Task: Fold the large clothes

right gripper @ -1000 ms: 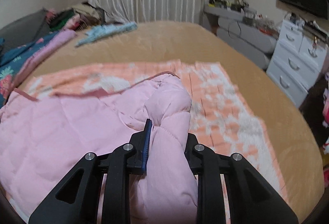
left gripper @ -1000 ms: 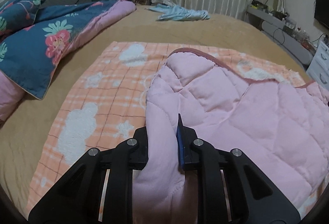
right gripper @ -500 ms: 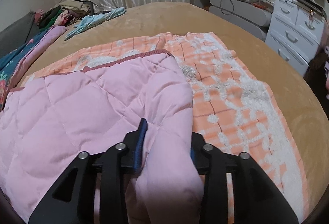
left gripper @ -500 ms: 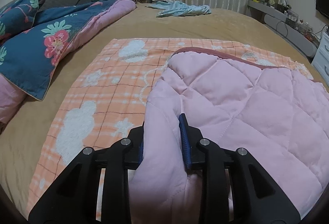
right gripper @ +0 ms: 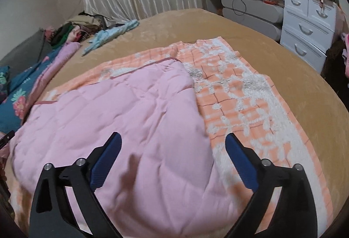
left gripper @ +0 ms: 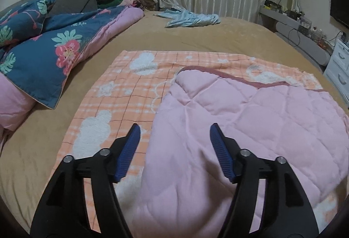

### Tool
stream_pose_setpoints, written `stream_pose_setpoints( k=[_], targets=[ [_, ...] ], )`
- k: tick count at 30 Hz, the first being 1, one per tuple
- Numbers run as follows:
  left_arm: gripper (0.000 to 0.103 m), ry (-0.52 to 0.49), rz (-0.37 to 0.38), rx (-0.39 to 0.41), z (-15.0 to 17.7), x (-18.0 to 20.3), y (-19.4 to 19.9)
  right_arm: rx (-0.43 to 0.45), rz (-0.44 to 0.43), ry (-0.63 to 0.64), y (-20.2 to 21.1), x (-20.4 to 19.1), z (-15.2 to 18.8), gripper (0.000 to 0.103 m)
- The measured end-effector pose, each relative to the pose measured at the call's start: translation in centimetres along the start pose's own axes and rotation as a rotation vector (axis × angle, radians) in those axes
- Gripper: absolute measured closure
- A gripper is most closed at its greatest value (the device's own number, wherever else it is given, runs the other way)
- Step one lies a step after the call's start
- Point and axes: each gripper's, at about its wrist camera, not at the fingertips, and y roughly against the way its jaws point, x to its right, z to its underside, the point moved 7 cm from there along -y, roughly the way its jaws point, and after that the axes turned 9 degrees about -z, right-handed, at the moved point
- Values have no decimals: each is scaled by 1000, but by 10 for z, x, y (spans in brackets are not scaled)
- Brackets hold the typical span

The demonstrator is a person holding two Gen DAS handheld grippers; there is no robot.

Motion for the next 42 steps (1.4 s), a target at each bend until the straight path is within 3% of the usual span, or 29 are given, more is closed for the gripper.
stream_pose_setpoints(
  k=[7,15,36,39,42],
  targets=[
    [18,3,19,19,5,-2,37,37,-55,13,41,-21,15,4],
    [11,22,39,-3,28,-5,60,63,-78,16,73,-38,32,4],
    [10,73,39,-92,93,-13,75,20,-62,-92,82,-25,89,4],
    [10,128,76,-147,107,-10,65,6,-66,-141,76,-19,94,4],
    [10,265,161,-245,122,-11,49,-18,-62,-201,66,-12,98,4]
  ],
)
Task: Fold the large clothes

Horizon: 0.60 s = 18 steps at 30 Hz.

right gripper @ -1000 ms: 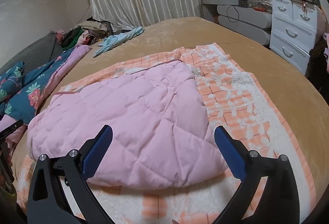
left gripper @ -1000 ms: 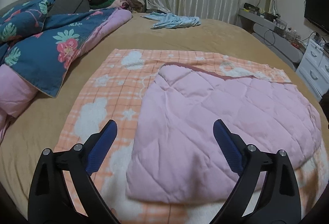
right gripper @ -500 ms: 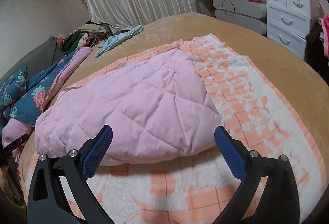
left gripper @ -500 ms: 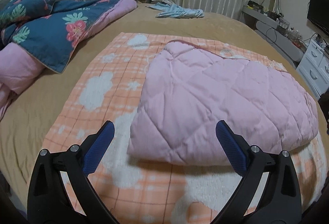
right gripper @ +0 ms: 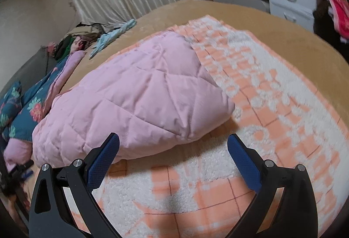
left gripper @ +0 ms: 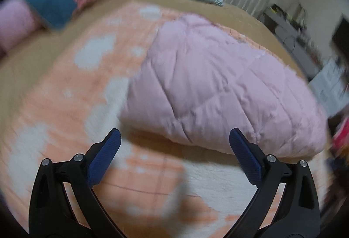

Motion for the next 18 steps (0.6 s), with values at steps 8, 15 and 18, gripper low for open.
stream_pose_setpoints(
  k=[8,15,18],
  targets=[
    [10,339,218,-119,-7,-5,-46,-50,-53,-121,-35,4,-2,4],
    [9,404,208,-121,-24,1,-72,-69,-78,-195,-64,4,-4,4],
    [8,382,190,-106,-27,5,-79,-63,-98,-234,-72,9,-7,4]
  ],
)
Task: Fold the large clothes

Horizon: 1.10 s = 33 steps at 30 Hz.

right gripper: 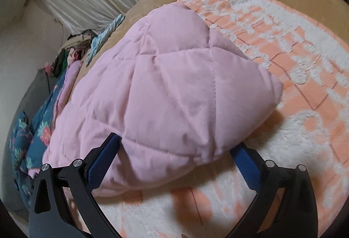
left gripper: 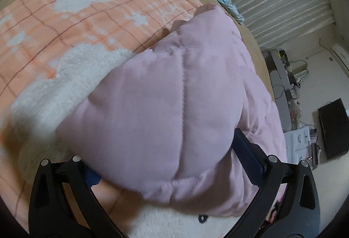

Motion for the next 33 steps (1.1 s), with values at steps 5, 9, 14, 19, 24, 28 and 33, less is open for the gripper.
stream_pose_setpoints(
  k=[5,9,14,19,24,28,33],
  targets=[
    [8,-16,-2,14,-4,3,-6,2,-45,-48,-16,6,-7,4],
    [8,-36,-5,27,-5,5,-7,13,-80,-60,-28,8,-14,4],
    [8,-62,-11,41,-7,7,-10,37,-99,-24,-37,5,-21,5],
    [8,-83,-14,56,-9,9,-12,48,-134,15,-37,-2,-22,24],
    [9,-97,-19,67,-10,13,-11,50,-136,67,-34,-11,-24,39],
    [24,-139,-35,98,-11,20,-6,52,-117,142,-31,-23,-25,50],
    [56,-241,-60,160,-13,38,10,64,-72,243,-25,-39,-25,60]
  ],
)
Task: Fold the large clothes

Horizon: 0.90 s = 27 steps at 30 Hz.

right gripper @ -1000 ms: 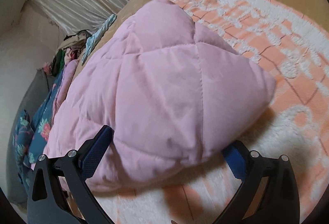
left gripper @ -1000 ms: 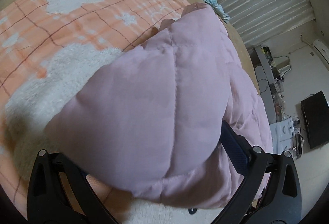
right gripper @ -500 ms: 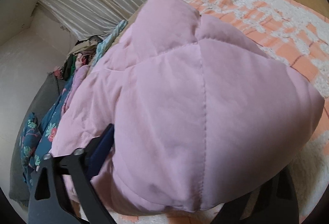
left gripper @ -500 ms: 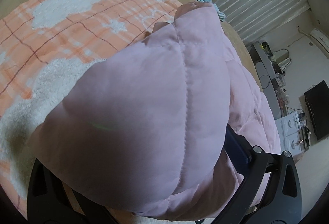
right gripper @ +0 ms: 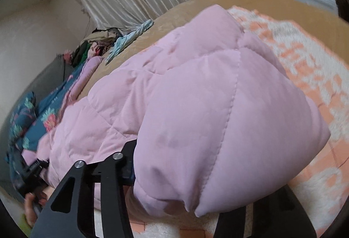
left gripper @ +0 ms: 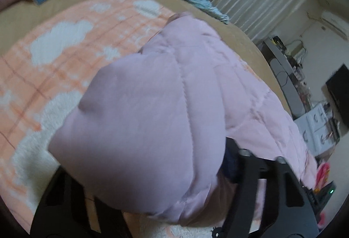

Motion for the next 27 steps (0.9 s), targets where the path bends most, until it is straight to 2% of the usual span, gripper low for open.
stream_pose_setpoints(
  k=[1,4,8,14,27],
  targets=[
    [61,-27,-7,14,-2,4,5,2,13,27,2,-5,-1,63],
    [69,-90,-24,52,-6,13,18,9,42,112,8,-20,-3,68],
    [71,-162,-40,98,-8,21,42,14,67,211,23,-42,-2,70],
    [72,-211,-32,118,-2,19,71,29,68,316,55,-67,5,70],
    [72,-240,-17,106,27,-2,116,22,62,320,114,-78,48,70]
  ],
)
